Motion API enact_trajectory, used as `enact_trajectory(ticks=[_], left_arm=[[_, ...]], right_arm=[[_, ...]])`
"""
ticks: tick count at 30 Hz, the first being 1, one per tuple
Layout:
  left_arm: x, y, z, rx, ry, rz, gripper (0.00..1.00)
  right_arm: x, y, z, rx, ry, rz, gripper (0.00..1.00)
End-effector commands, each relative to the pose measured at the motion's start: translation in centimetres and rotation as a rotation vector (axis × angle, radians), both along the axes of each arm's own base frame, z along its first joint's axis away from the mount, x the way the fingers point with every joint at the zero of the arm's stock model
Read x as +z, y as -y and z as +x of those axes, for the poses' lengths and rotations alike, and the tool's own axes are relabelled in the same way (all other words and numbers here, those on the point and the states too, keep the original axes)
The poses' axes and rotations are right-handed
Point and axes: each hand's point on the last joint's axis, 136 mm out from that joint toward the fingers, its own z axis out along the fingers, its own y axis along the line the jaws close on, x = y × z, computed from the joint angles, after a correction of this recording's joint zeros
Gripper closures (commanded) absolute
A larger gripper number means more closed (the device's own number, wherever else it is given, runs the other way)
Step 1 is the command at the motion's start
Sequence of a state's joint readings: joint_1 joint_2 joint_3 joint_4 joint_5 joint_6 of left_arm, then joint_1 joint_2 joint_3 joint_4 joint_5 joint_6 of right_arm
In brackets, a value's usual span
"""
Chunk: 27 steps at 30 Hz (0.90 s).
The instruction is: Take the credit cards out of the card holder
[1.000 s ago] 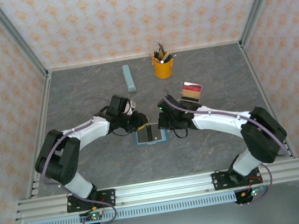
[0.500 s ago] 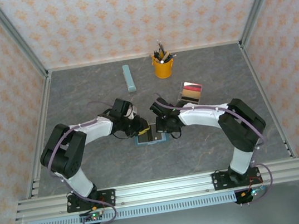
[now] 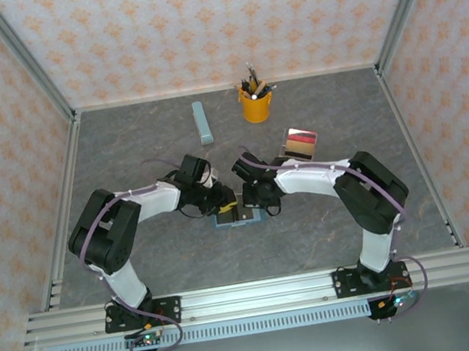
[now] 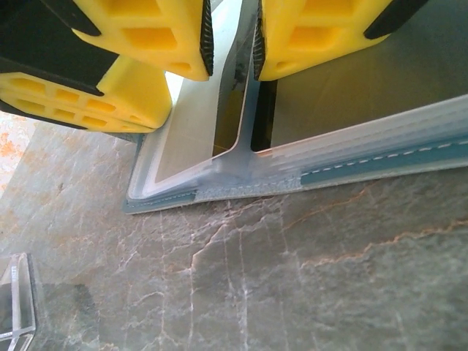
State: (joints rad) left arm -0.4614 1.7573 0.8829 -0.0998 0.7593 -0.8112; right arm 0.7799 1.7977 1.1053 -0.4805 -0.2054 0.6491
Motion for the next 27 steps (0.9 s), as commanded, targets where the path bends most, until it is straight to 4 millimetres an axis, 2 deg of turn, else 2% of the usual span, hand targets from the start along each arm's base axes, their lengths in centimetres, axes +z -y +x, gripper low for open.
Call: enact_trajectory(ticks=[1,13,20,27], left_arm=[[0.1,0.7,0.4,-0.027,0.012,-0.015,0.73],[0.8,1.1,0.2,-0.089,0.054,-0.059,0.76],[1.4,0.9,0.4,-0.095,0.076,-0.094,0.83],[1.2,0.6,0.4,-0.090,0.078,-0.095,0.92]], right_arm=[[-1.5,1.3,-0.6,-0.009,-0.052,-0.064,0.95],[-2.0,1.8,-0.9,-0.019,-0.071,-0.080,0.95],[-2.3,2.0,-1.1,-0.023,-0.082,-0.091,0.95],[-2.5,2.2,-1.2,-0.030,-0.089,-0.103,0.95]])
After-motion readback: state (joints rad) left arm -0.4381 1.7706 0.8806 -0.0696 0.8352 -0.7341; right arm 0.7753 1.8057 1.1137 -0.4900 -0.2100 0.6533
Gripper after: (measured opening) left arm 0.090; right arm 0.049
